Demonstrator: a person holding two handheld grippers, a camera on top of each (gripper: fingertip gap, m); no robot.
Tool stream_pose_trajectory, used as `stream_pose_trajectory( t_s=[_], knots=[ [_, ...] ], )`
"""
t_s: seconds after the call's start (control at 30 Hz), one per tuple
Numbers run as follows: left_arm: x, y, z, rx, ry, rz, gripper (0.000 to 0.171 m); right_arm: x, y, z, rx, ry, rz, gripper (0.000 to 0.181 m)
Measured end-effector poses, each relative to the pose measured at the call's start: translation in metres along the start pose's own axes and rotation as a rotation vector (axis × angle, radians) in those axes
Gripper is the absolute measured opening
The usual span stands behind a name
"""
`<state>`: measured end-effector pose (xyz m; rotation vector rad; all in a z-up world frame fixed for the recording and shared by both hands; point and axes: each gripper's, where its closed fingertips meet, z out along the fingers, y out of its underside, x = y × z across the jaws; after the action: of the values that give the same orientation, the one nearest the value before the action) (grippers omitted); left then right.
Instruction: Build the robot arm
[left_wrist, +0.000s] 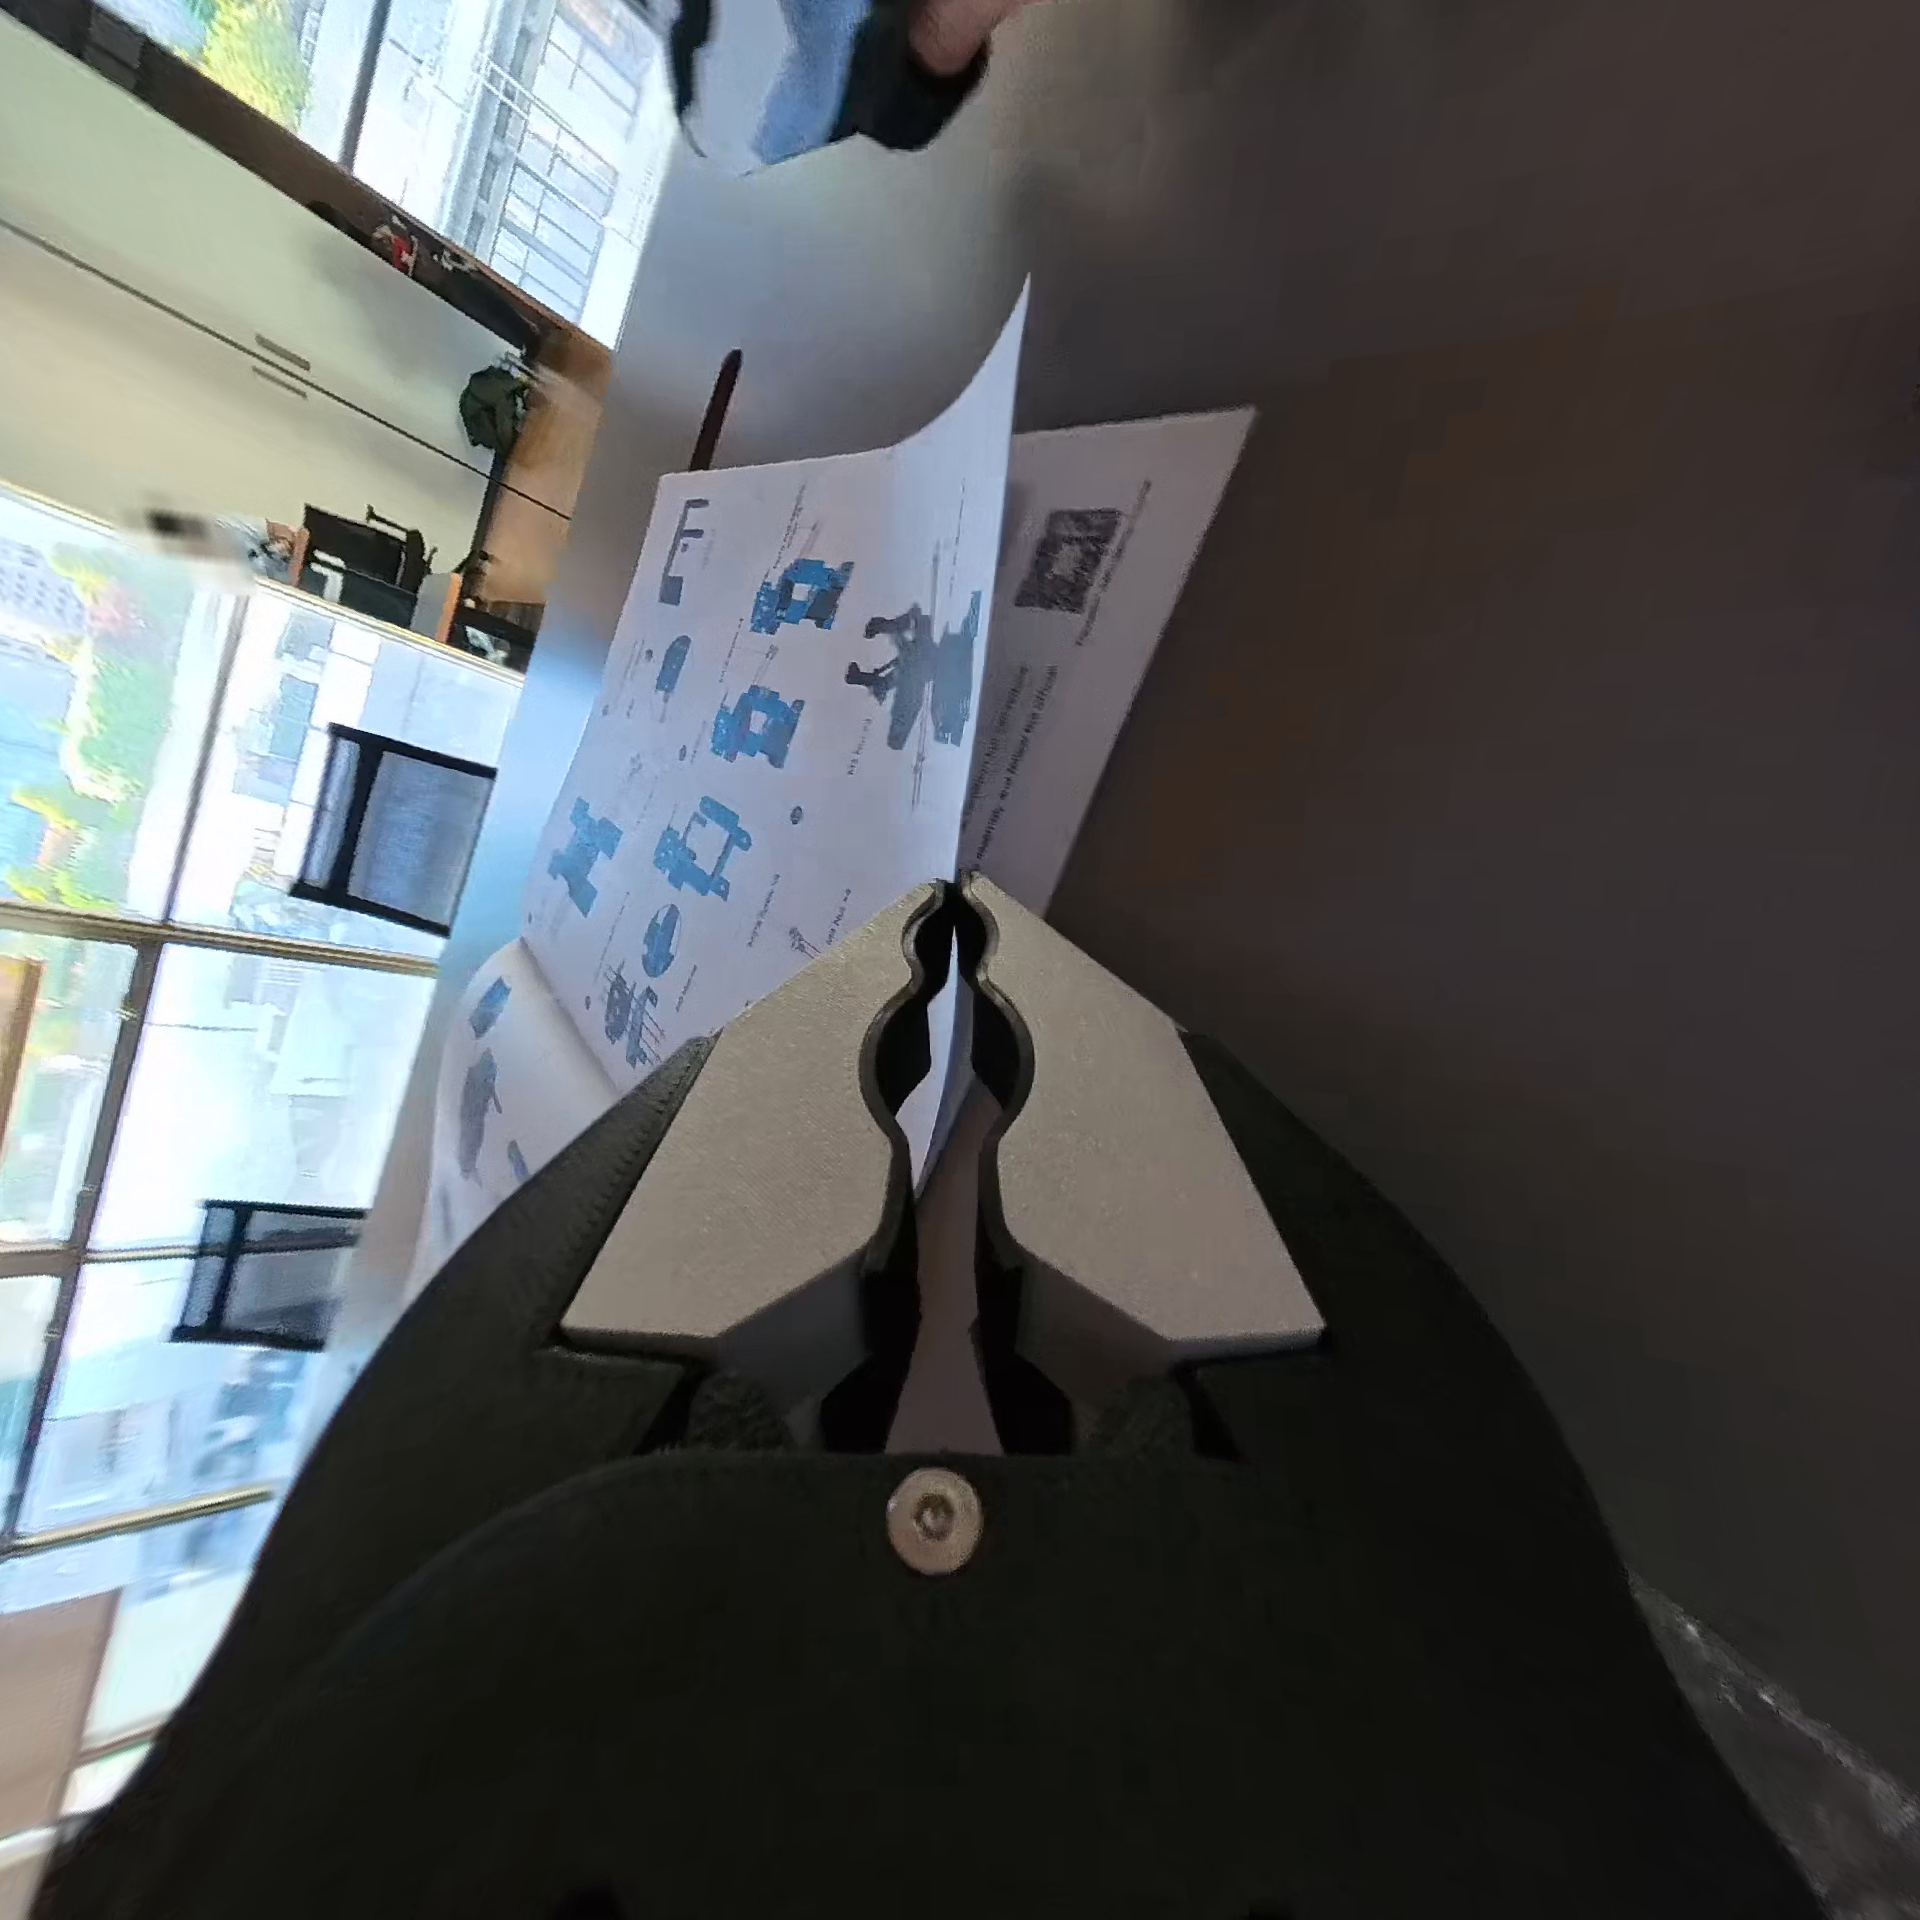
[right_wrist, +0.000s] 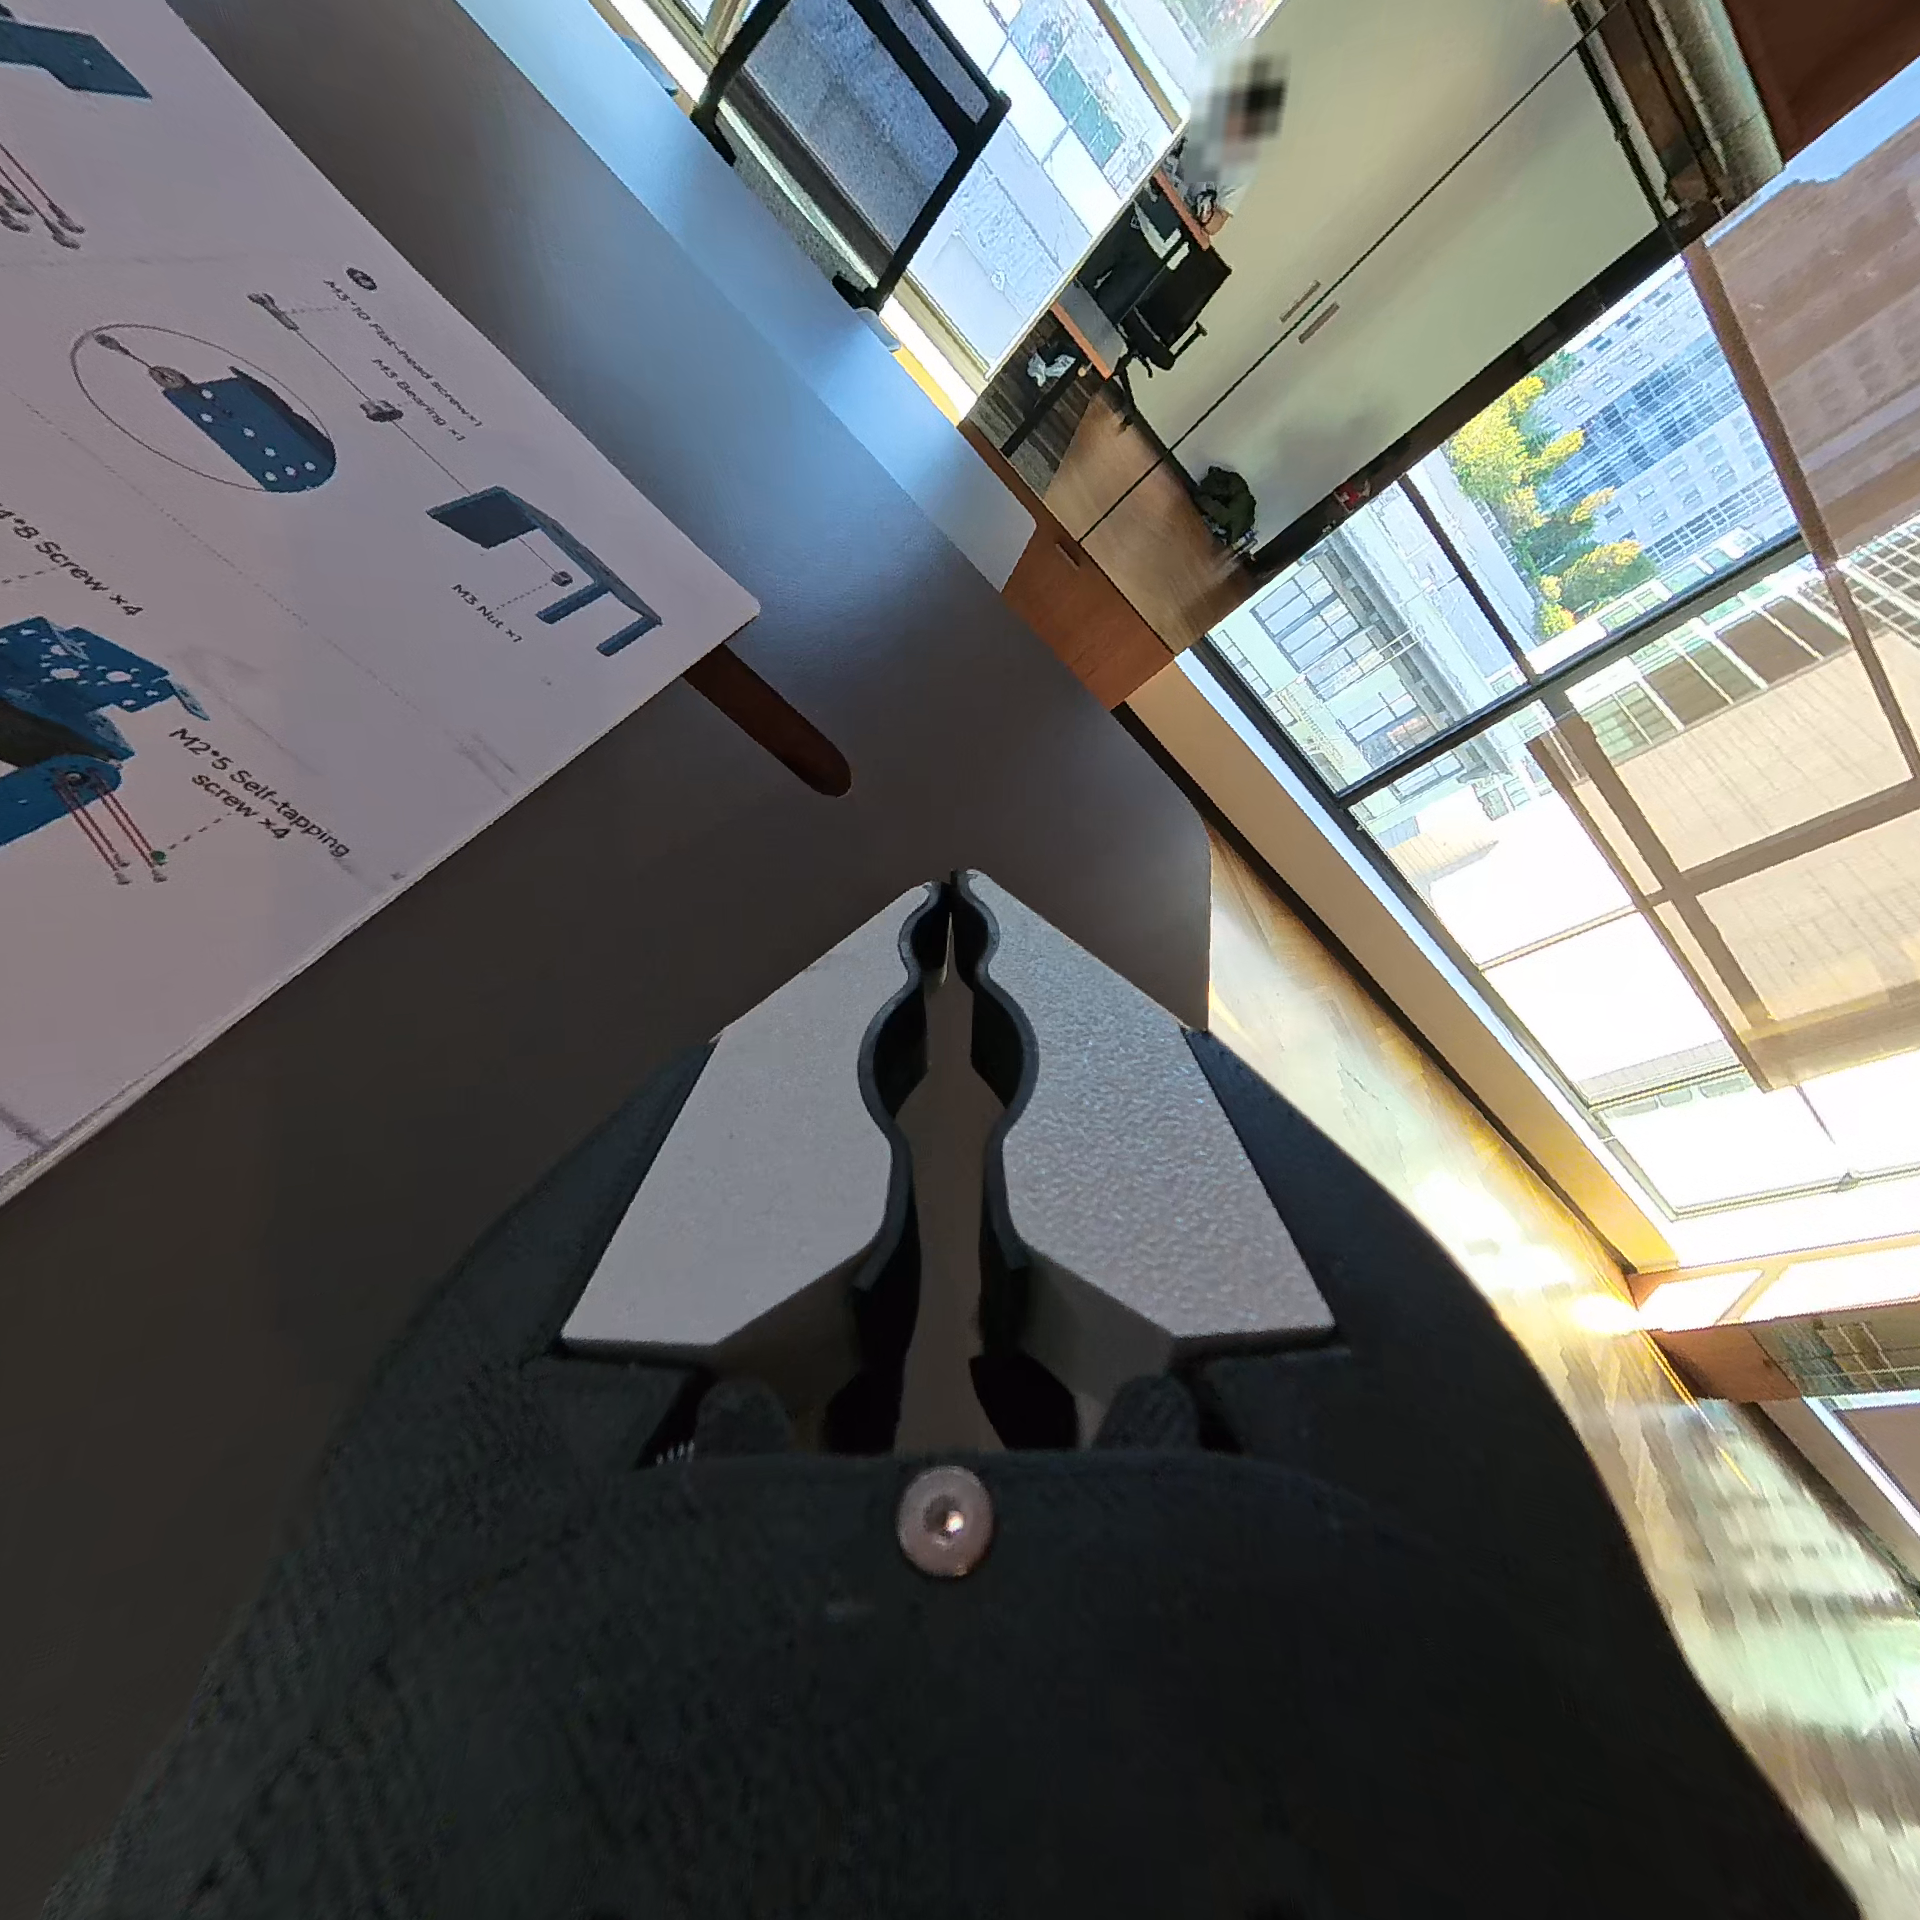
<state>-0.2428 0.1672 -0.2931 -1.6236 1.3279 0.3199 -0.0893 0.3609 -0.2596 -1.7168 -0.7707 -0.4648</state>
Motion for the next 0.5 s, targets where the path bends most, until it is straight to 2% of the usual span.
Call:
stream_pose_trajectory(
  t_s=[0.1, 0.17, 0.23, 0.33, 0.43, 0.5],
  knots=[
    [-0.009, -0.004, -0.004, 0.032, 0.005, -0.096, 0.0, 0.001, -0.002, 0.0, 0.012, 0.003, 0.011, 0.0],
    [-0.013, -0.004, -0.006, 0.041, -0.003, -0.091, 0.0, 0.002, -0.007, -0.003, 0.039, -0.005, 0.042, 0.0],
    [-0.014, -0.004, -0.007, 0.034, -0.019, -0.062, 0.0, -0.004, -0.013, -0.009, 0.052, -0.089, 0.134, 0.001],
    [-0.012, -0.003, -0.006, 0.019, -0.037, -0.014, 0.0, -0.029, -0.025, -0.04, -0.055, -0.412, 0.336, 0.006],
    [-0.013, -0.005, -0.007, 0.017, -0.057, 0.006, 0.0, -0.062, -0.033, -0.091, -0.199, -0.831, 0.738, 0.03],
    [-0.013, -0.006, -0.008, 0.022, -0.054, -0.002, 0.0, -0.077, -0.045, -0.122, -0.245, -1.093, 1.002, 0.032]
  ],
)
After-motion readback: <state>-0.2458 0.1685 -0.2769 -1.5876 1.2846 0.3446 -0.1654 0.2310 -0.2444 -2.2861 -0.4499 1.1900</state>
